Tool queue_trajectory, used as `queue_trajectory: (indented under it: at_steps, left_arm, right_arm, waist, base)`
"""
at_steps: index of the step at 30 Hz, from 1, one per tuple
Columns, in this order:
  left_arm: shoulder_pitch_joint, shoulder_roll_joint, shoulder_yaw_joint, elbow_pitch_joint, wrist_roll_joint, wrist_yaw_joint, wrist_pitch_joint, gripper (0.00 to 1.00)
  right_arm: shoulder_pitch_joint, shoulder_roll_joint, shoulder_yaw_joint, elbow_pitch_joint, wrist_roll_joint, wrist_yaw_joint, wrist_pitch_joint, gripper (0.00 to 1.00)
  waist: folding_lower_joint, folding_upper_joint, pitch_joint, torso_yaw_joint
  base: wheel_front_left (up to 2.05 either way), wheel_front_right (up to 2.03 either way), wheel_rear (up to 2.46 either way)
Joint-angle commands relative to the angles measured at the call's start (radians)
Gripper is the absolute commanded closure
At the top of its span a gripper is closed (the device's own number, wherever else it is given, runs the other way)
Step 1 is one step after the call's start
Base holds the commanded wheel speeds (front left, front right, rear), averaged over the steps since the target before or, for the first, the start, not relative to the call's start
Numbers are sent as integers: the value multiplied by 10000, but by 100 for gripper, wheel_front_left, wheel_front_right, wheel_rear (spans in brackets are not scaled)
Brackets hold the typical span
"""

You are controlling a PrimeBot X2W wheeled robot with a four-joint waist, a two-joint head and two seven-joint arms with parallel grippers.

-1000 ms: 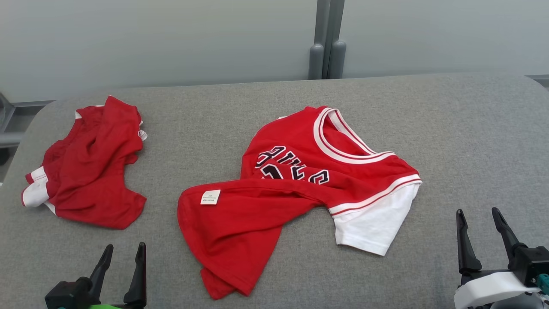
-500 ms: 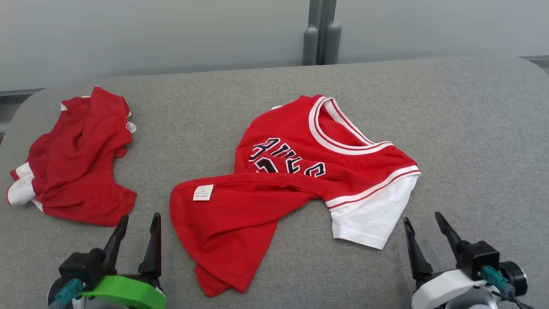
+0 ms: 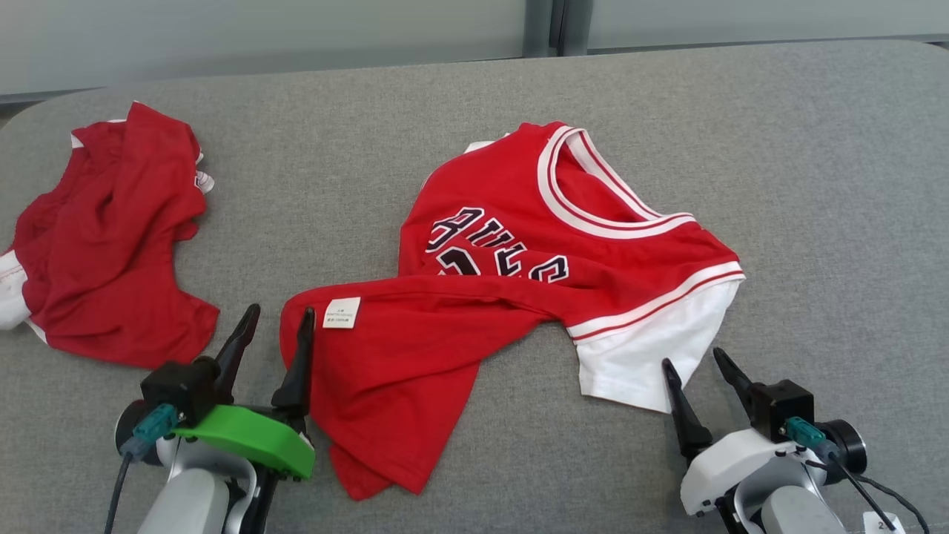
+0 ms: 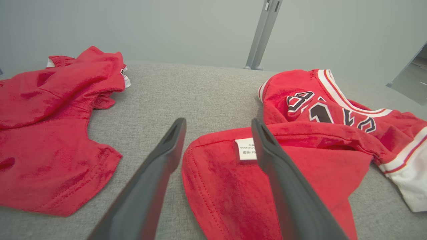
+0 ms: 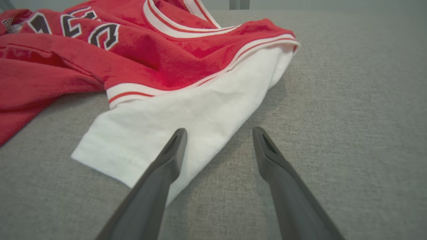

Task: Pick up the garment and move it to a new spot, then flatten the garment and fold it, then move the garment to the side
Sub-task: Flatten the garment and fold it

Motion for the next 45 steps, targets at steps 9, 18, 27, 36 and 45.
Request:
queue_trajectory:
  at_steps: [9,18,27,36,45]
  left_arm:
    - [-1671,450,-801,950,-657,-69,491,0]
    - [-1907,759,-1358,1188,-1245,-71,341,0]
    - [-1957,875,-1834,1275,-2529,-73,794,0]
    - [-2333,1266,-2317,1910,-3613,-74,1383,0]
    - [-2665,1242,-2713,2547,-4165,-74,1523,0]
  right_arm:
    - [-693,-1,598,1079,791,1,-5,0]
    - [-460,-10,487,966,991,-9,6,0]
    - [-181,-1,643,1156,1060,-7,31,0]
    - [-730,14,1079,2021,1110,-9,130,0]
    - [-1376,35,1487,2540,1331,-6,134,0]
  waist:
    - [0,0,539,-17]
    - [0,0,666,-35]
    - [0,0,616,38]
    - [0,0,805,-157]
    - [0,0,850,-191]
  base:
    - [0,0,0]
    - [0,0,0]
    - [0,0,0]
    - [0,0,0]
    - [0,0,0]
